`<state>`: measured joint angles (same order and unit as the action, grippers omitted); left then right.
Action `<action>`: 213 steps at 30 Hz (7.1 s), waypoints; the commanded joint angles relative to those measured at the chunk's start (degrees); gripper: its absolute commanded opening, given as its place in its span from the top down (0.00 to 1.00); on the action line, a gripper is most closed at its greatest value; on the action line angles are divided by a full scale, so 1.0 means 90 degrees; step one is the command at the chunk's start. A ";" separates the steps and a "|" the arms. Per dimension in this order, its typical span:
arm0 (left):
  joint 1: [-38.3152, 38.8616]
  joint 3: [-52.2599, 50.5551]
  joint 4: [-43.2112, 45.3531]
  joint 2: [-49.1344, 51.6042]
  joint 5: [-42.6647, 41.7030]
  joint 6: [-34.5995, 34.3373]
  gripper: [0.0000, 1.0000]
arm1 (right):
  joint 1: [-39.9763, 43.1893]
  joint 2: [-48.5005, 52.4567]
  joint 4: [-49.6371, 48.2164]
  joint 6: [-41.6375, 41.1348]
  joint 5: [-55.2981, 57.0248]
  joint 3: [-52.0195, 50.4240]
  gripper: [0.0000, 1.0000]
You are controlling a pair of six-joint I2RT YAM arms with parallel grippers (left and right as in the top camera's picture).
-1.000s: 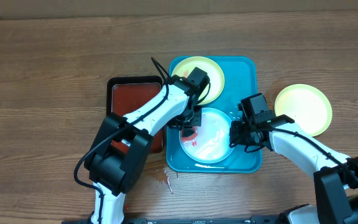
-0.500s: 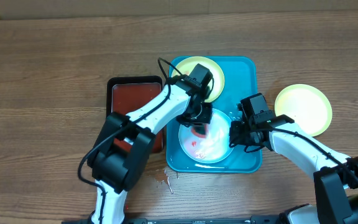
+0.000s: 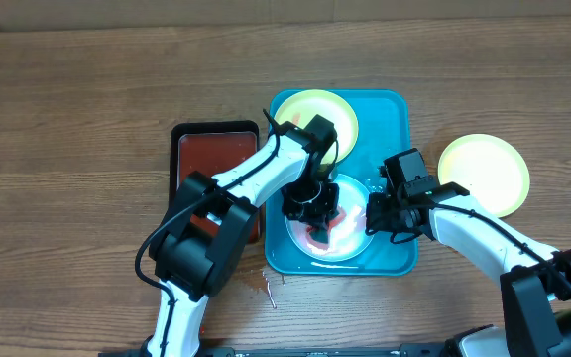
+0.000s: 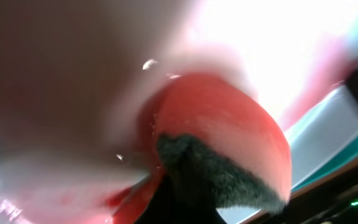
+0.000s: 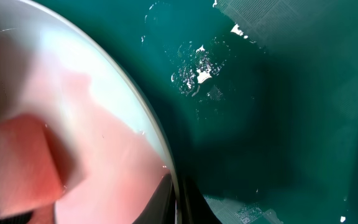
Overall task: Clean dirty plates on tray and stack at the side
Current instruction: 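Scrub the white plate with the sponge while the right gripper holds its rim, then return the sponge to the black tray with the left gripper, then lift the white plate with the right gripper and tilt it over the black tray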
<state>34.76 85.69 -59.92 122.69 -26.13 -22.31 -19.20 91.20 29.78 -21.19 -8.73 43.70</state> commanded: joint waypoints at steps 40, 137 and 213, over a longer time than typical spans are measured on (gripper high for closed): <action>-0.0090 0.0903 0.0831 0.0321 0.0231 0.0415 0.96 | -0.0063 0.0228 0.0080 -0.0034 0.0131 -0.0117 0.96; -0.3611 0.2492 -0.2509 -0.4027 0.2455 0.0194 0.00 | -0.4631 0.1100 0.0831 0.0211 0.7291 0.4534 0.96; -0.3611 0.2489 -0.2509 -0.4014 0.2453 0.0194 0.00 | -0.5323 0.1100 0.0928 0.0231 0.8391 0.4534 0.96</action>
<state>2.50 107.04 -82.54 86.48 -4.49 -20.82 -66.85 103.55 38.52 -18.61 65.21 83.29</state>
